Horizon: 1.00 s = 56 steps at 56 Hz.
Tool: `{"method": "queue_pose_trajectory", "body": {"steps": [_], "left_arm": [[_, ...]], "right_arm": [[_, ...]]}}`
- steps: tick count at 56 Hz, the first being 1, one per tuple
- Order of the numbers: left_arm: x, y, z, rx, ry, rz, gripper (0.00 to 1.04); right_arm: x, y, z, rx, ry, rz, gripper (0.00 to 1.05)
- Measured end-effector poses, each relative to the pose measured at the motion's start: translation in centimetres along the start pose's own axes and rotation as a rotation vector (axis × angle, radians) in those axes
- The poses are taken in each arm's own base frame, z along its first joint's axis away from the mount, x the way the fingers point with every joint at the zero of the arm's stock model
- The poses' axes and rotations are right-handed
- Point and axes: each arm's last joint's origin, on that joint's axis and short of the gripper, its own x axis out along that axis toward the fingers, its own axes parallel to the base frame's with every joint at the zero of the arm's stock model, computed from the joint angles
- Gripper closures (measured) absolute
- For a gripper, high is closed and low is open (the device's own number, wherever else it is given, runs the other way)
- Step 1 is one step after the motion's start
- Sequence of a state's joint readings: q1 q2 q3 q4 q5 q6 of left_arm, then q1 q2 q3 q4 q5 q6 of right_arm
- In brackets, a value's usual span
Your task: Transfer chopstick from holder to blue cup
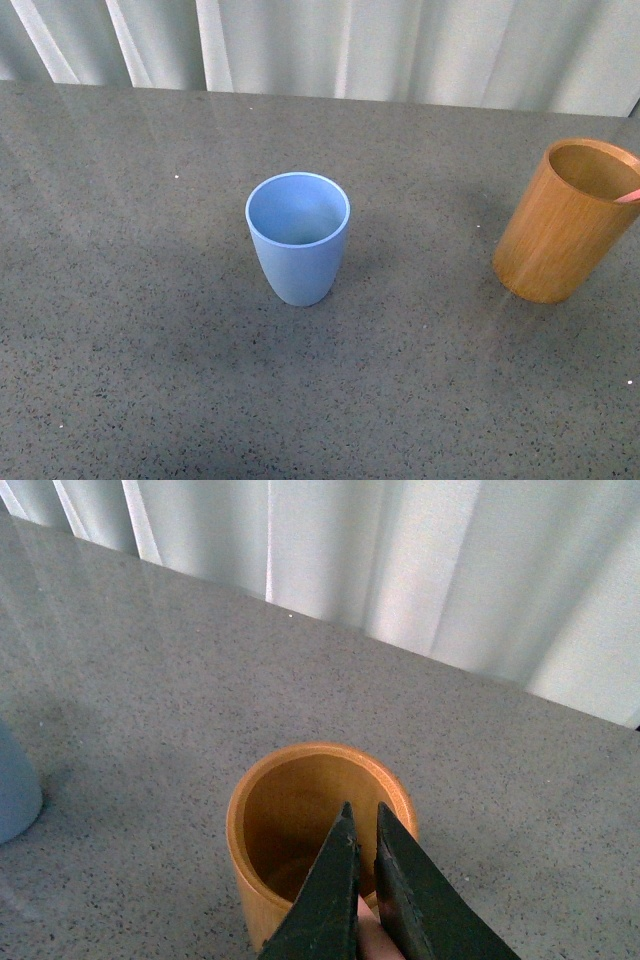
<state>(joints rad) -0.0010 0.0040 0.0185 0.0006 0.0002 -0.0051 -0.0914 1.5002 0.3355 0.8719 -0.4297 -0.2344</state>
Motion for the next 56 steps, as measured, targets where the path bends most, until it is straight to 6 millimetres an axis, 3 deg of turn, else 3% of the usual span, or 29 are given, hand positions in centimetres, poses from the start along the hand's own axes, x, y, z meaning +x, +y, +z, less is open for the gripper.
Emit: {"method": "queue_pose_trajectory", "body": {"steps": [9, 14, 19, 25, 30, 36, 56], "left_arm": [[0.0, 0.0, 0.0, 0.000, 0.000, 0.000, 1.01], [0.0, 0.0, 0.0, 0.000, 0.000, 0.000, 1.01], [0.0, 0.0, 0.0, 0.000, 0.000, 0.000, 1.01], [0.0, 0.0, 0.0, 0.000, 0.000, 0.000, 1.01], [0.0, 0.0, 0.0, 0.000, 0.000, 0.000, 1.01], [0.0, 0.0, 0.0, 0.000, 0.000, 0.000, 1.01], [0.0, 0.0, 0.0, 0.000, 0.000, 0.000, 1.01]], "right_arm": [[-1.3, -0.9, 3.1, 0.068, -0.040, 0.000, 1.03], [-3.3, -1.2, 8.1, 0.139, -0.100, 0.034, 1.03], [-5.4, -0.1, 12.4, 0.163, -0.144, 0.085, 1.03], [-6.4, 1.6, 15.0, 0.208, -0.158, 0.161, 1.03], [-5.7, 3.2, 15.2, 0.236, -0.138, 0.217, 1.03], [-3.1, 5.3, 14.0, 0.259, -0.090, 0.263, 1.03], [2.5, 8.8, 11.0, 0.316, 0.067, 0.367, 1.03]]}}
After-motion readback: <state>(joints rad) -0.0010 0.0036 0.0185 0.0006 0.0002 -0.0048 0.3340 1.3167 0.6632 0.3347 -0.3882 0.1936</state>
